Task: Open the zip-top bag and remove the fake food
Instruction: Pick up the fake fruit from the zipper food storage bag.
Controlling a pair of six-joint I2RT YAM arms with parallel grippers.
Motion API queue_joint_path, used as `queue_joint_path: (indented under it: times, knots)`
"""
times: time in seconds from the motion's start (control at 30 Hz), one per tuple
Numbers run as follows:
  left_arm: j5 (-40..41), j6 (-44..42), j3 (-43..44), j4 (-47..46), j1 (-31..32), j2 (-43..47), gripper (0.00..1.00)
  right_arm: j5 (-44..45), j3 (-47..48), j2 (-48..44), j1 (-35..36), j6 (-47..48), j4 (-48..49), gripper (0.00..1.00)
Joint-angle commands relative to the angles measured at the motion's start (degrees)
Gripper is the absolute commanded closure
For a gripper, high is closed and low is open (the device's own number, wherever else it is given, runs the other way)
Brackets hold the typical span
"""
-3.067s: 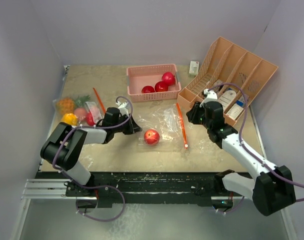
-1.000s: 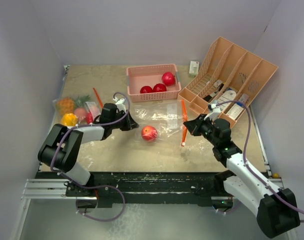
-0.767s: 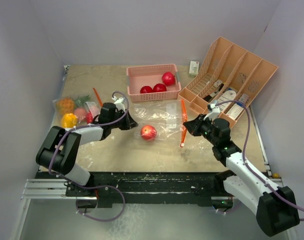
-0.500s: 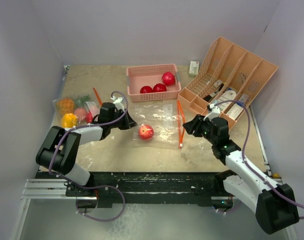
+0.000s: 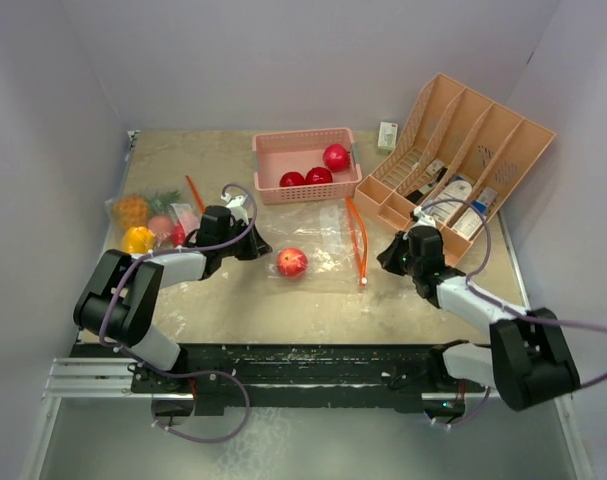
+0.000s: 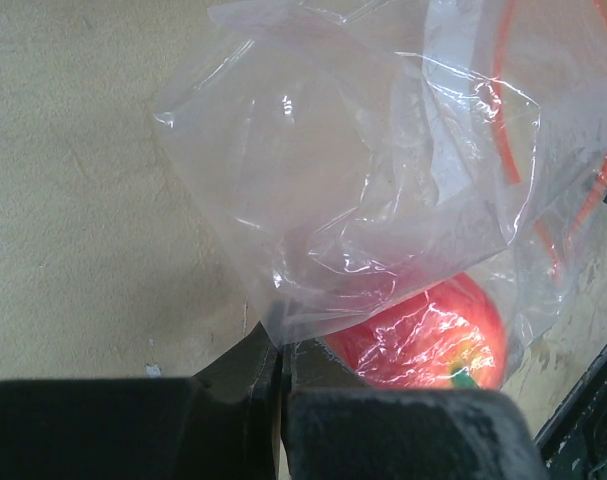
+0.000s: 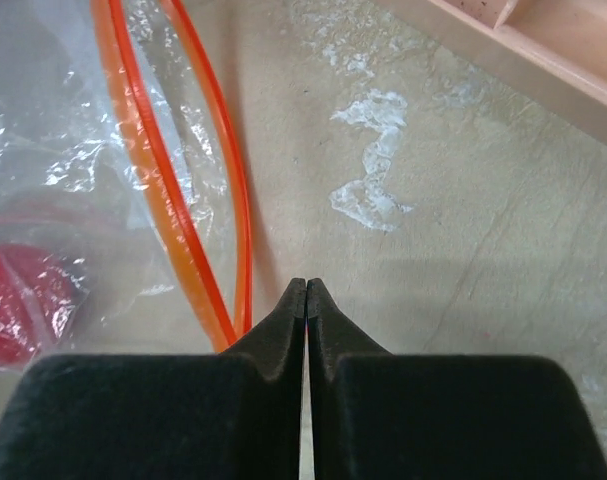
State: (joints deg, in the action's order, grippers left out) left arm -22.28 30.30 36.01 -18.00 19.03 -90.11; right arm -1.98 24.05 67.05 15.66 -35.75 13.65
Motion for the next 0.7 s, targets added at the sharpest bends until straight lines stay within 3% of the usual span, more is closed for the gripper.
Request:
queue_joint_path:
  times: [0.0,0.2,0.33,0.47,0.67]
  knots:
    - [0.6,-2.0,1.9,-1.4,-0.4,-0.1,1.0,0.4,4.6,7.3,-0.6,-0.4,8.5,1.0]
    - [0.4,-1.9,1.7,-2.1,-0.5,-1.0,1.0,-10.7,5.0,16.5,-0.8,1.5,22.7,1.0]
    - [-0.1,-1.7,1.8,-2.7,-0.4,-1.3,1.0,-17.7,4.0,17.1,-0.7,2.9,30.0,1.0]
    - [-0.5,-0.6,1.9,-3.5,-0.4,-1.0,1.0,-22.3,3.2,16.5,-0.7,3.3,33.0,1.0]
    - [-1.5,1.6,3.9,-4.3,-0.4,1.3,1.0,-25.5,1.8,17.4,-0.7,3.3,37.1,0.92]
